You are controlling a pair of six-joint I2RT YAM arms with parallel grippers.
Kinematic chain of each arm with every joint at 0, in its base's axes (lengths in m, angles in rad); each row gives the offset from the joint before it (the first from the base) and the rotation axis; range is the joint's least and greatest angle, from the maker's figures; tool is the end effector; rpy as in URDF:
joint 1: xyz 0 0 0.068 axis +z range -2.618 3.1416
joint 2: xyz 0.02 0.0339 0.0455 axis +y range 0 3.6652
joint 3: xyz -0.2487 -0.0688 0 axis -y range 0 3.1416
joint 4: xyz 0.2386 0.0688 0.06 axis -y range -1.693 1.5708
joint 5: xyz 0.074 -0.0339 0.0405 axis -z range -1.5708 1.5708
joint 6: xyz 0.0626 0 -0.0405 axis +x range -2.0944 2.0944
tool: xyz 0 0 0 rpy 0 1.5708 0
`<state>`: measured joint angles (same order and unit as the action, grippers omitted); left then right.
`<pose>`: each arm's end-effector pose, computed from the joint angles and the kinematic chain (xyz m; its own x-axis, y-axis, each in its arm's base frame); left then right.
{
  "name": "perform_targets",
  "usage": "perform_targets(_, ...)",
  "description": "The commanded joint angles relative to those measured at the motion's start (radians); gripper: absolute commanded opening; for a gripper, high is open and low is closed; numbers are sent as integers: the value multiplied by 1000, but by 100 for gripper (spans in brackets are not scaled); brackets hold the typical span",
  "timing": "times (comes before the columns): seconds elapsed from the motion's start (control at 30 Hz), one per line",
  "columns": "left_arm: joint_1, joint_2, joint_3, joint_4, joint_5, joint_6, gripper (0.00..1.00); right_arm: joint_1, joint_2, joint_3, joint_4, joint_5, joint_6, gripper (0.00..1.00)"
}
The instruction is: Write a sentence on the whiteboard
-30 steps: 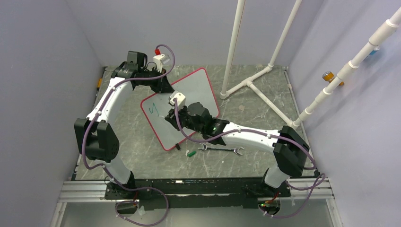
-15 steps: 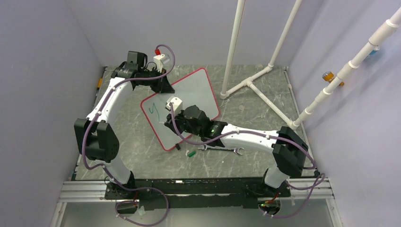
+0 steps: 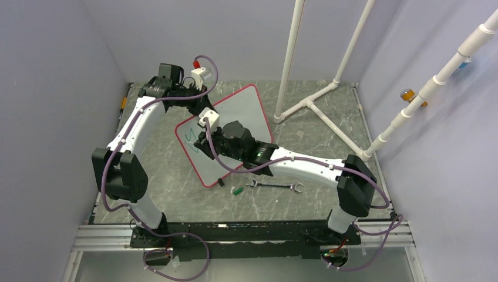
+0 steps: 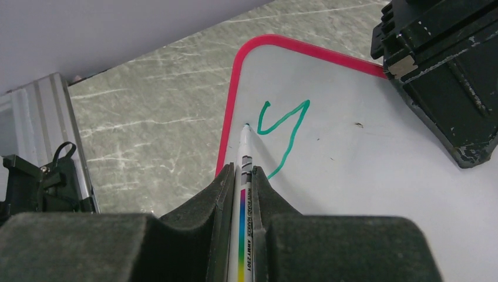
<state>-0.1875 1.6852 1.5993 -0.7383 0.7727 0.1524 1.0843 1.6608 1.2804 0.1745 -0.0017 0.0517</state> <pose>0.3573 -0.1123 0.3127 -0.6218 0.2286 -0.7491 0.7018 0.5872 -0.4033 0.1962 0.3712 0.3004 -0.1412 -0.1564 -0.9776 -0.8786 0.4748 0.0509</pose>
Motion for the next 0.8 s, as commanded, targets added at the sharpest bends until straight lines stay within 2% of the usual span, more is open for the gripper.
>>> perform_targets(0.0, -5, 14, -16, -64, -289, 164, 0, 1, -68, 9, 26, -43, 10, 0)
perform_targets(0.1, -6, 13, -16, -64, -291, 165, 0, 2, -113, -27, 47, -38, 23, 0)
perform_targets(0.23, -5, 10, -21, -61, -291, 166, 0, -1, -150, -77, 74, 42, 18, 0)
perform_targets(0.4, -8, 14, -16, -66, -288, 166, 0, -23, -129, -68, 48, 117, 14, 0)
perform_targets(0.77, -12, 24, -12, -67, -280, 164, 0, -54, -68, -10, 32, 155, -6, 0)
